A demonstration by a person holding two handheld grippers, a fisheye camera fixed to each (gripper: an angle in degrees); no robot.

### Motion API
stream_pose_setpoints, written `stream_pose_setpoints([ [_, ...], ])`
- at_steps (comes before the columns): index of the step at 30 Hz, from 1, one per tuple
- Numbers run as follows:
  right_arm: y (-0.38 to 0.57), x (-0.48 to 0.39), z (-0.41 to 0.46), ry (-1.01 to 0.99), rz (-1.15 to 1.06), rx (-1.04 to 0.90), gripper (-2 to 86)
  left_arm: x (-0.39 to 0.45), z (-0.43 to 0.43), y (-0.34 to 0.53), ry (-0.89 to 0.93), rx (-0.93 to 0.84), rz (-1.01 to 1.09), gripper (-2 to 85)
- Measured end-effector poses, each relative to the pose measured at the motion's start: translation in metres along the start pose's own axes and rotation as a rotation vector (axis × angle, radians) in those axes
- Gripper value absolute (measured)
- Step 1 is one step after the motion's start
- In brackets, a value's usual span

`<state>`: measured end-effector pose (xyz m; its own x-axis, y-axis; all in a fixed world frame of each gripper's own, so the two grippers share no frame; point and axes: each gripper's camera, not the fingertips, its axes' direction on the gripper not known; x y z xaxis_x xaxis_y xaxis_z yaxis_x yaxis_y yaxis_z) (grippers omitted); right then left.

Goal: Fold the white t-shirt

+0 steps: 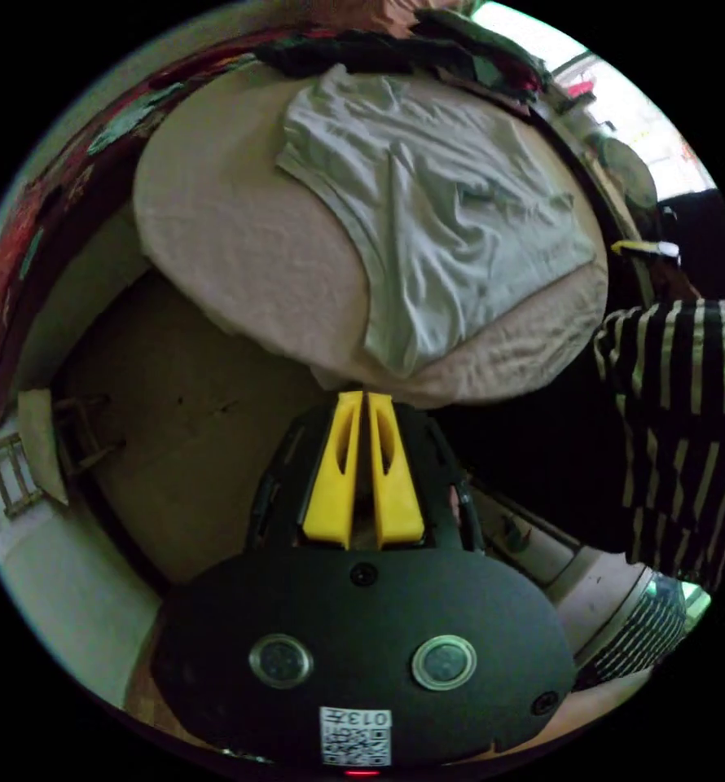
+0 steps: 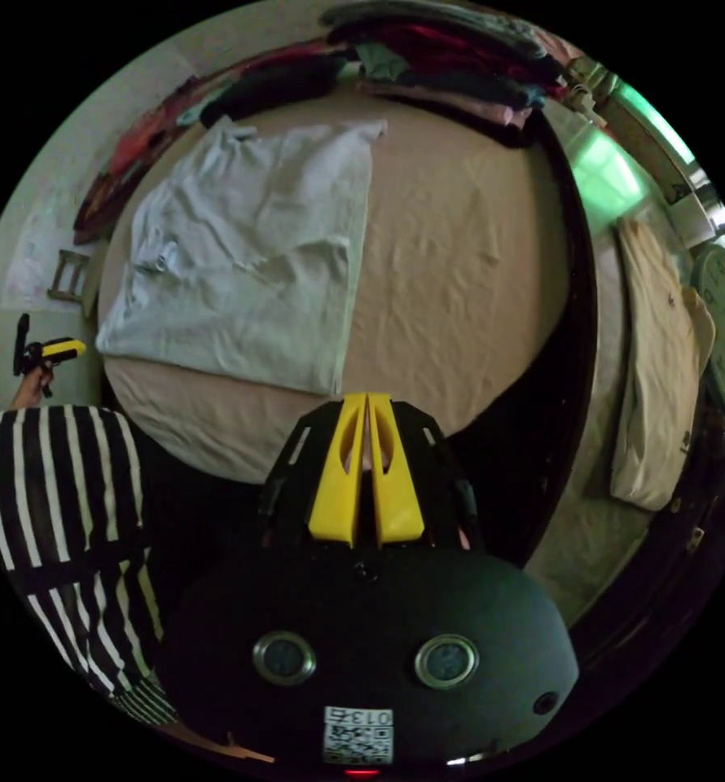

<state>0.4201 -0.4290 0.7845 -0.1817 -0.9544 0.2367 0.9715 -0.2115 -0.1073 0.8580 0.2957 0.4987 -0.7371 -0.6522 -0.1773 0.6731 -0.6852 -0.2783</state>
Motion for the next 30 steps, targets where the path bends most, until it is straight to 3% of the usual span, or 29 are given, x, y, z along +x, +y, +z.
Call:
stream_pose_setpoints([
  [7, -0.032, -0.042, 0.002, 0.027, -0.061, 0.142, 0.0, 0.051, 0.009, -0.072, 0.127, 0.187, 0.091, 7.4],
  [14, -0.071, -0.061, 0.04, 0.107, -0.124, 0.079, 0.1, 0.096, 0.037, -0.138, 0.142, 0.127, 0.227, 4.1],
  [16, -0.074, -0.052, 0.036, 0.05, -0.083, 0.077, 0.2, 0.094, 0.046, -0.149, 0.114, 0.052, 0.269, 2.3],
  [21, -0.047, -0.036, -0.01, 0.049, 0.022, 0.218, 1.9, 0.057, 0.023, -0.132, 0.136, 0.175, 0.098, 2.1],
  [30, 0.02, -0.054, -0.005, 0.0, -0.001, 0.069, 6.4, 0.084, 0.039, -0.065, -0.064, 0.154, 0.093, 8.4],
])
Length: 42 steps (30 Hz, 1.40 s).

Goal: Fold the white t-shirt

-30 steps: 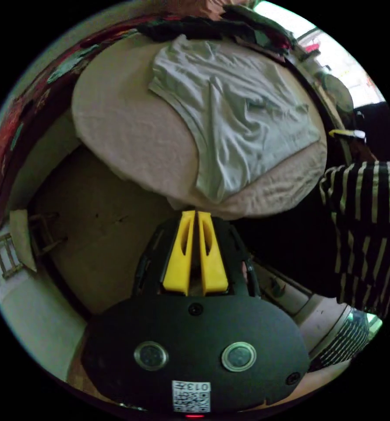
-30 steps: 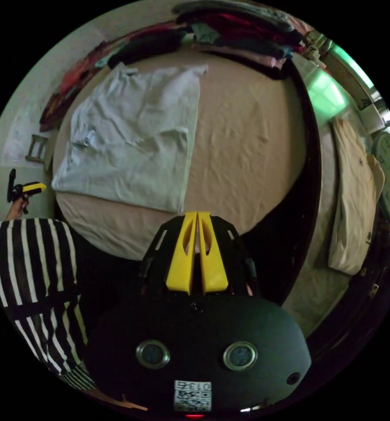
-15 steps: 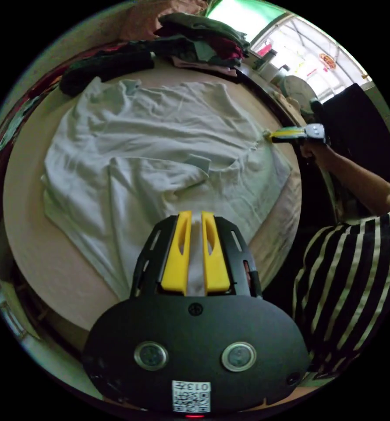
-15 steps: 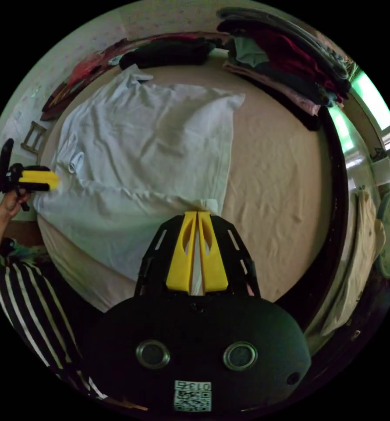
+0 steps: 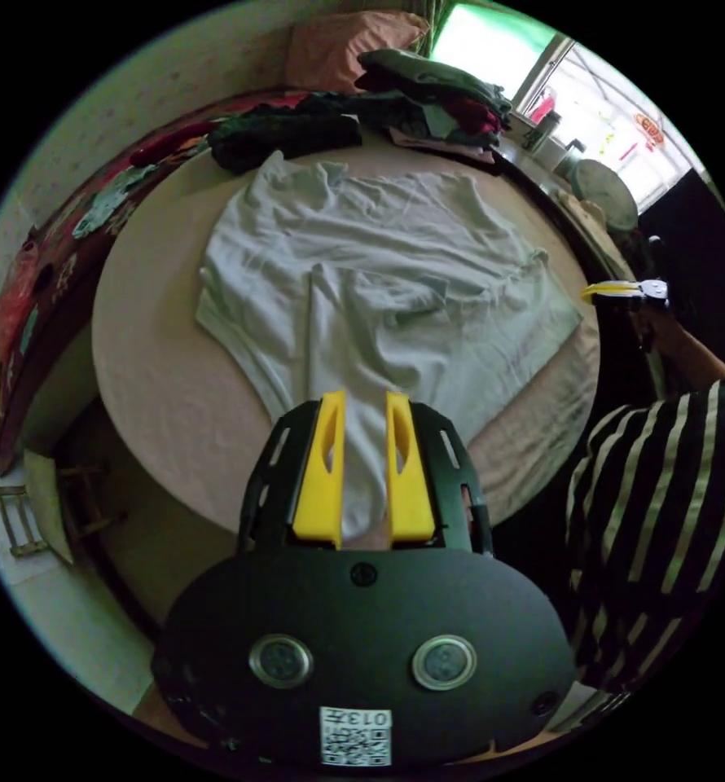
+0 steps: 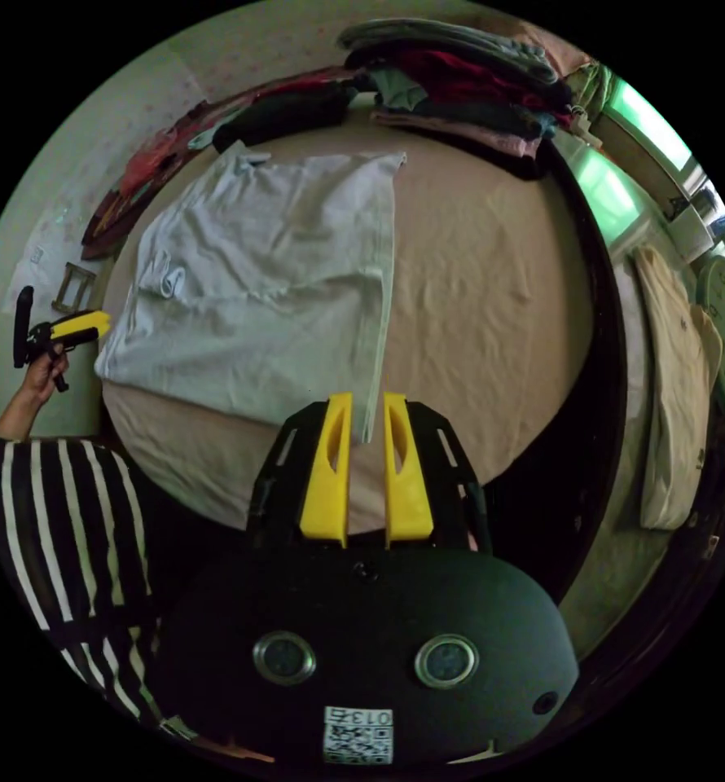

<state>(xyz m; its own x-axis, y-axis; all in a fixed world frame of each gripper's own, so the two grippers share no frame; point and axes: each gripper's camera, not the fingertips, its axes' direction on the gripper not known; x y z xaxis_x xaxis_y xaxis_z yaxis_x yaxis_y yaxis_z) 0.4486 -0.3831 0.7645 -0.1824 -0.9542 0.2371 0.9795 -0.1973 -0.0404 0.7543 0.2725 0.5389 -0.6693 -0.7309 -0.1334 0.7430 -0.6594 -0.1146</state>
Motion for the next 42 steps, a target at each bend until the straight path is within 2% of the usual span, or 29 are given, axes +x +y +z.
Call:
stream_pose_setpoints([
  [6, -0.002, -0.005, 0.004, -0.032, 0.054, -0.031, 2.8, 0.015, 0.038, 0.019, -0.037, -0.093, -0.02, 8.9],
  [9, -0.001, -0.018, -0.011, 0.03, -0.049, -0.053, 1.6, 0.018, 0.047, 0.021, -0.062, -0.121, -0.005, 8.8],
  [11, 0.006, -0.021, -0.021, 0.026, -0.074, -0.045, 1.2, 0.019, 0.051, 0.025, -0.062, -0.121, -0.01, 8.7],
  [17, 0.017, -0.001, -0.026, -0.095, 0.032, -0.03, 0.7, 0.014, 0.06, 0.041, -0.019, -0.092, -0.067, 8.5],
  [20, 0.008, -0.001, -0.058, -0.027, 0.018, 0.023, 0.7, 0.01, 0.049, 0.046, -0.048, -0.063, -0.091, 8.9],
  [23, -0.011, -0.014, -0.083, 0.07, -0.041, 0.075, 0.6, 0.011, 0.038, 0.043, -0.086, 0.005, -0.087, 8.9],
  [29, -0.084, -0.067, -0.068, 0.063, -0.234, 0.046, 0.1, 0.023, 0.062, -0.011, -0.054, 0.049, 0.018, 8.7],
  [33, -0.12, -0.064, -0.054, 0.031, -0.239, -0.008, 0.0, 0.032, 0.094, -0.035, -0.062, -0.032, 0.082, 8.2],
  [35, -0.13, -0.058, -0.059, -0.01, -0.23, -0.038, 0.0, 0.031, 0.095, -0.035, -0.061, -0.012, 0.096, 7.9],
  [37, -0.136, -0.053, -0.069, 0.046, -0.174, -0.054, 0.1, 0.026, 0.09, -0.03, -0.081, -0.011, 0.057, 7.5],
  [39, -0.143, -0.058, -0.103, 0.018, -0.172, 0.059, 0.3, 0.026, 0.08, -0.019, -0.13, 0.024, 0.049, 7.1],
  [42, -0.166, -0.088, -0.127, -0.082, -0.245, 0.122, 0.9, 0.027, 0.07, 0.003, -0.162, 0.027, 0.012, 7.2],
])
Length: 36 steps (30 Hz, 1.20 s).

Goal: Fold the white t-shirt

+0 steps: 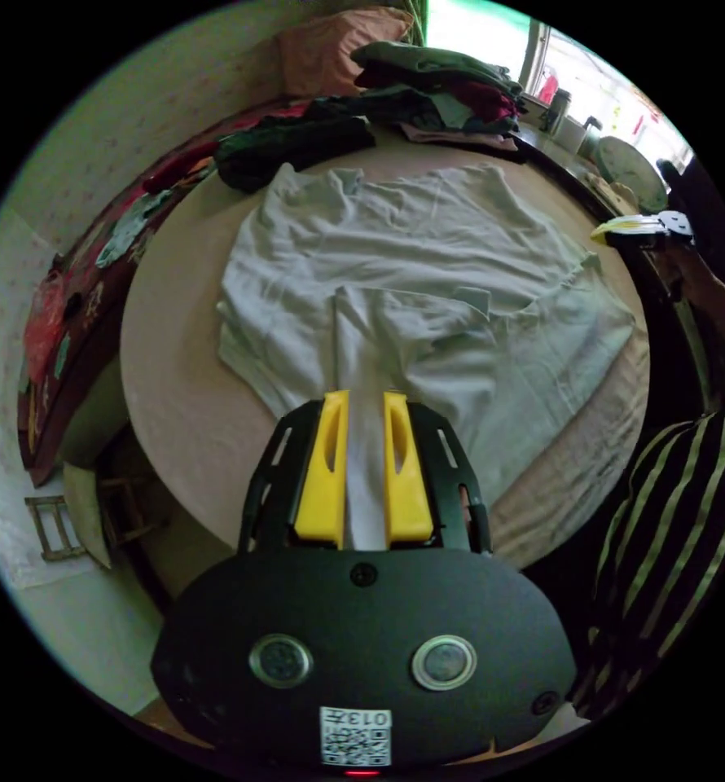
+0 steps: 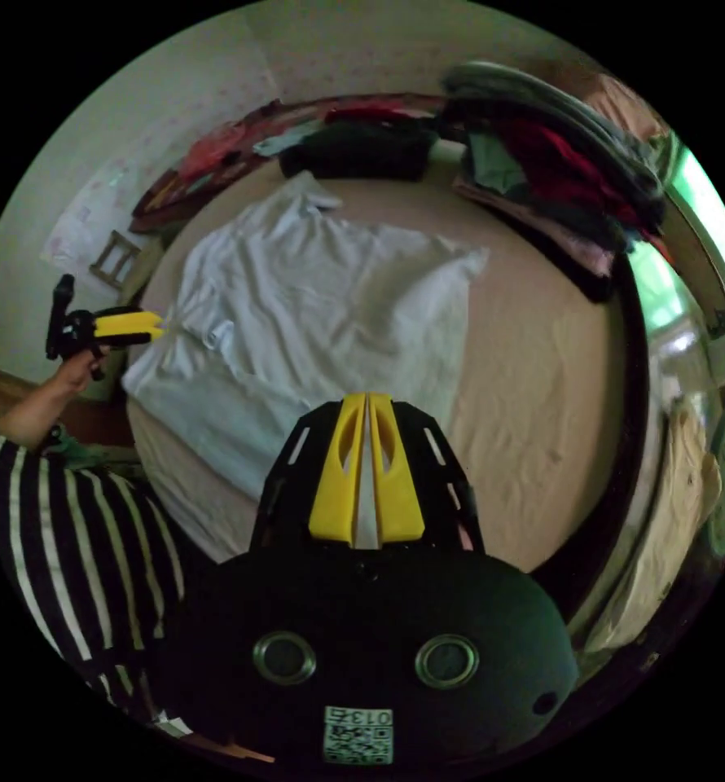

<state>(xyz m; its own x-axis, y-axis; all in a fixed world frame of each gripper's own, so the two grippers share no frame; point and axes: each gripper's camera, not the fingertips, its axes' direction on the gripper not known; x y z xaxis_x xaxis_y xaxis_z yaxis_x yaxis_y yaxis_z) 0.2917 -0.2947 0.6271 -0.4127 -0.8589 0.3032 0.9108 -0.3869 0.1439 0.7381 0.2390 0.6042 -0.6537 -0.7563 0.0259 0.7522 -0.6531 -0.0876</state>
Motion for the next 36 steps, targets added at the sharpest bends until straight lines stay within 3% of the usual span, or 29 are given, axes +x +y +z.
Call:
stream_pose_setpoints([
  [5, -0.073, -0.084, 0.015, -0.225, -0.264, -0.031, 1.3, 0.011, -0.002, 0.033, 0.035, -0.006, -0.06, 7.0],
  [9, -0.111, -0.156, 0.051, -0.297, -0.534, -0.196, 0.4, 0.022, 0.017, 0.044, 0.013, -0.064, -0.041, 6.3],
  [13, -0.133, -0.162, 0.08, -0.161, -0.574, -0.297, 0.1, 0.01, 0.029, 0.055, 0.054, -0.047, -0.091, 5.2],
  [19, -0.192, -0.115, 0.028, -0.101, -0.282, -0.079, 1.1, 0.002, 0.027, 0.07, 0.049, -0.021, -0.164, 4.9],
  [22, -0.21, -0.141, 0.022, -0.144, -0.398, -0.073, 4.2, 0.006, 0.017, 0.069, 0.009, 0.056, -0.166, 5.8],
  [26, -0.237, -0.189, 0.042, -0.155, -0.539, -0.141, 7.6, 0.008, 0.034, 0.058, -0.023, -0.006, -0.141, 6.7],
  [31, -0.255, -0.22, 0.066, -0.149, -0.604, -0.256, 5.6, 0.007, 0.053, 0.048, -0.04, -0.052, -0.153, 7.2],
  [36, -0.257, -0.242, 0.027, -0.128, -0.708, -0.175, 1.8, 0.009, 0.058, 0.049, -0.036, -0.059, -0.157, 7.1],
])
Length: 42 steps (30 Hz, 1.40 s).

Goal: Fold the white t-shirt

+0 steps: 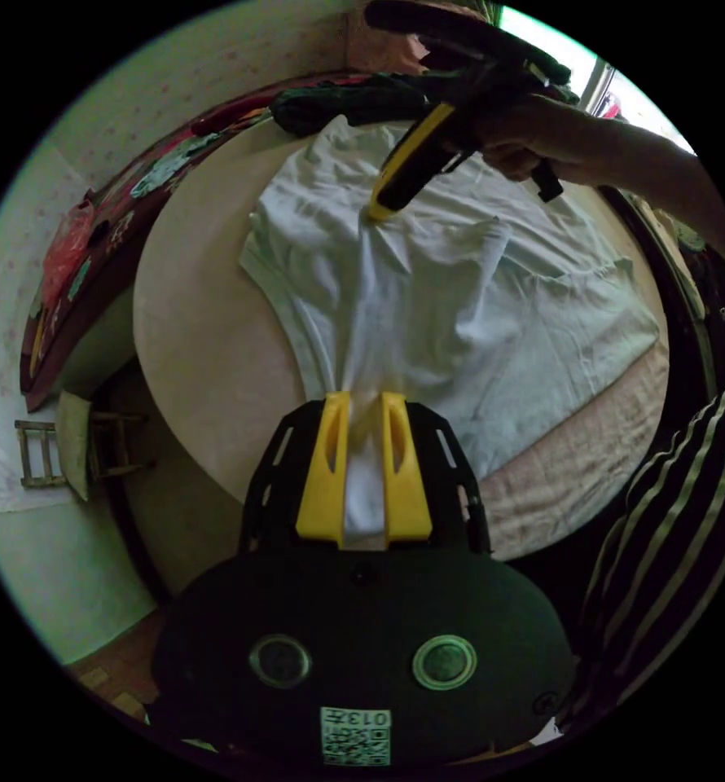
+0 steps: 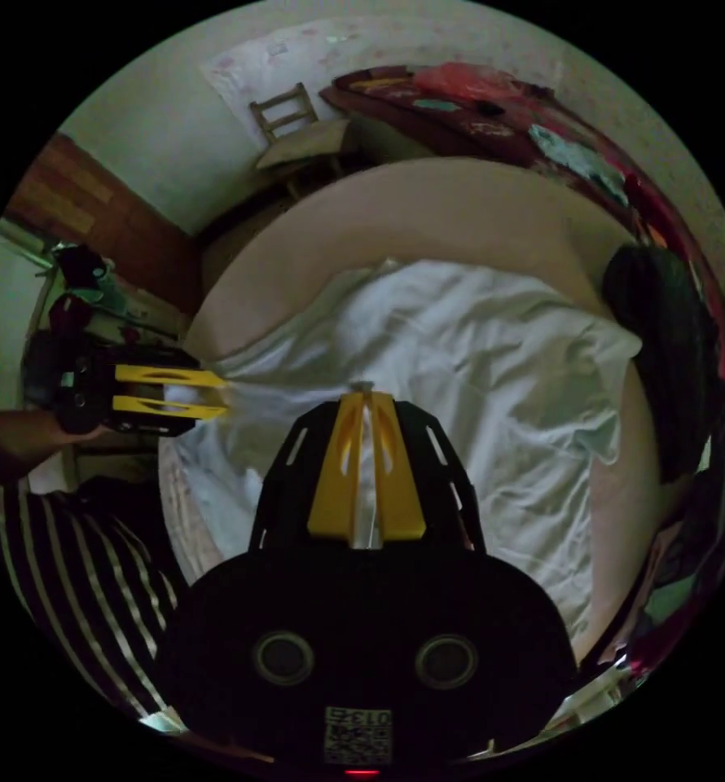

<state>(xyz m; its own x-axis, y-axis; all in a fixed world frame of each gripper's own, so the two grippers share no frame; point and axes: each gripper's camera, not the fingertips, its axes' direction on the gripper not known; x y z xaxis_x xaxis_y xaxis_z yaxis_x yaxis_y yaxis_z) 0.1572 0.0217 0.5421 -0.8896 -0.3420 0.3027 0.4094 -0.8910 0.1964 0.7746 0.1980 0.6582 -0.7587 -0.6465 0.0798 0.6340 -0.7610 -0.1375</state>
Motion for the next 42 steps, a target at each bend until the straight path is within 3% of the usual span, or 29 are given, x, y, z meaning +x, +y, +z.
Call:
stream_pose_setpoints([
  [6, 0.038, -0.055, -0.08, 0.079, -0.155, 0.198, 1.0, 0.005, 0.003, 0.003, -0.033, 0.008, 0.0, 6.9],
  [11, 0.105, -0.117, -0.084, 0.215, -0.174, 0.256, 0.9, 0.011, 0.002, 0.016, -0.074, 0.009, 0.01, 6.3],
  [14, 0.138, -0.149, -0.061, 0.263, -0.118, 0.225, 0.9, 0.012, 0.009, 0.031, -0.069, 0.009, 0.003, 6.3],
  [21, 0.171, -0.184, 0.003, 0.141, -0.086, 0.013, 0.9, 0.016, -0.003, 0.039, -0.12, 0.028, 0.011, 6.2],
  [25, 0.184, -0.181, -0.024, 0.088, -0.103, 0.057, 1.4, 0.01, -0.018, 0.038, -0.172, 0.102, -0.021, 6.1],
  [29, 0.176, -0.122, -0.059, 0.152, 0.113, 0.18, 5.6, 0.009, -0.008, 0.024, -0.083, 0.093, 0.04, 7.7],
  [33, 0.15, -0.061, -0.04, 0.166, 0.255, 0.142, 7.4, 0.022, 0.009, 0.01, -0.078, 0.048, 0.15, 7.7],
  [37, 0.132, -0.037, -0.012, 0.074, 0.264, 0.06, 6.2, 0.024, 0.021, 0.005, 0.028, -0.013, 0.177, 1.6],
  [42, 0.138, -0.032, -0.014, 0.121, 0.327, 0.068, 2.7, 0.035, 0.02, 0.021, -0.075, -0.058, 0.205, -0.1],
])
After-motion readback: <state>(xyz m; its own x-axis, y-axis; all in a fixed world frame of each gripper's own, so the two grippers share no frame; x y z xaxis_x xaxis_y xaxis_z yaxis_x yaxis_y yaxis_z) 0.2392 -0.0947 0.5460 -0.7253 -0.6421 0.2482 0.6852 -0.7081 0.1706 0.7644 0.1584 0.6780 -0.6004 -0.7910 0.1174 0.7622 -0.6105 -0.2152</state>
